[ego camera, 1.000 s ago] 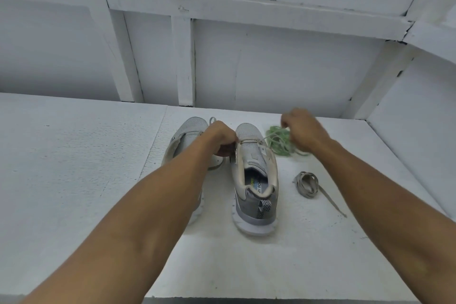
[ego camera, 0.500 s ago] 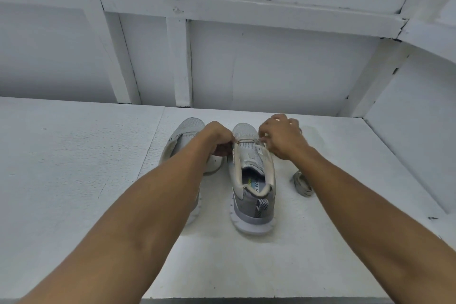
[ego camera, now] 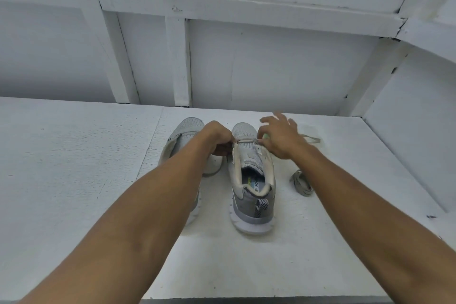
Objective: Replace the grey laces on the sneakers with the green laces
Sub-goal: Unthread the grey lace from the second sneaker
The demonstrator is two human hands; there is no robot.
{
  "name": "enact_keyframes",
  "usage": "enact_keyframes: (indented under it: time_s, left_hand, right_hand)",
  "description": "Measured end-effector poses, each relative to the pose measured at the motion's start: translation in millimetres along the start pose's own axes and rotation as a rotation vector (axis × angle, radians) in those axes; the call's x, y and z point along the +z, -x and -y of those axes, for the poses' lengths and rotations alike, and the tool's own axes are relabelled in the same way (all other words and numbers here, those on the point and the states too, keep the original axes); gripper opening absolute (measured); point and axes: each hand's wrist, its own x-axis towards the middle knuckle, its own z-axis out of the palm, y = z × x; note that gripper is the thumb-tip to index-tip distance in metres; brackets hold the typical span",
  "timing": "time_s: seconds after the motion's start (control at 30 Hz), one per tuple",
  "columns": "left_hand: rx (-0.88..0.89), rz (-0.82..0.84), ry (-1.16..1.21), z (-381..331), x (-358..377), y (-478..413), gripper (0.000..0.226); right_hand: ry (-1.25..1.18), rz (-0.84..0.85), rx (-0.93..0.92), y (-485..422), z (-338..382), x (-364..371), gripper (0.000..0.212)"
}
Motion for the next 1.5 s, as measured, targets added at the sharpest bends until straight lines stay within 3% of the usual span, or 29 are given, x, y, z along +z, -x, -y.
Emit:
enact_keyframes:
  time_s: [0.07,0.13,0.27,0.37,0.47,0.57,0.63,0.73,0.8,0.87,0.97,1.07,1.13,1.23,1.33,1.5]
  left_hand:
    - [0.003,-0.003,-0.001,1,0,0,0.03]
    - [0.005,-0.002,0.003,2,0,-1,0.03]
    - [-0.002,0.006,0.007,2,0,0,0.031]
    - [-0.01,0.004,-0.004,1,-1,1,0.032]
    - [-0.016,0.015,-0.008,2,-1,0,0.031]
    - [-0.004,0.002,-0.007,2,0,-2,0.031]
    - [0.003,-0.002,-0.008,3,0,-4,0.031]
    - [0.013,-0.003,0.007,4,0,-5,0.027]
    - [0.018,-0.004,0.0,4,0,-6,0.029]
    - [0.021,-0.004,0.001,5,1,-6,0.03]
    - [0.025,-0.012,-0.001,5,0,-7,0.031]
    - [0.021,-0.013,0.001,5,1,-8,0.031]
    - [0.017,-0.005,0.002,5,0,-7,0.031]
    - [0.016,-0.001,0.003,5,0,-7,0.031]
    - [0.016,0.002,0.003,4,0,-7,0.031]
    - [0.025,-0.005,-0.002,5,0,-7,0.031]
  right_hand:
    - [0.0,-0.005,0.006,3,4,4,0.015]
    - [0.073,-0.129,0.024,6,-2,-4,0.013]
    - [0.122,-0.429,0.281,6,-38,-43,0.02]
    - [0.066,-0.38,0.361,2,-49,-52,0.035]
    - [-0.01,-0.263,0.175,-2,-28,-35,0.049]
    - [-0.006,-0.054,0.032,-1,-4,-3,0.027]
    - [-0.014,-0.014,0.026,3,4,9,0.016]
    - [0.034,-0.203,0.047,5,-2,-2,0.011]
    - [0.114,-0.399,0.144,5,-18,-23,0.018]
    - [0.148,-0.481,0.26,5,-36,-43,0.021]
    - [0.114,-0.432,0.322,3,-47,-49,0.033]
    - [-0.077,-0.292,0.156,3,-27,-35,0.049]
    - [-0.14,-0.17,0.024,4,-10,-20,0.039]
    - [-0.026,-0.11,-0.038,7,4,0,0.021]
    - [0.025,-0.166,-0.024,9,1,1,0.011]
    - [-0.067,-0.396,0.253,10,-44,-32,0.012]
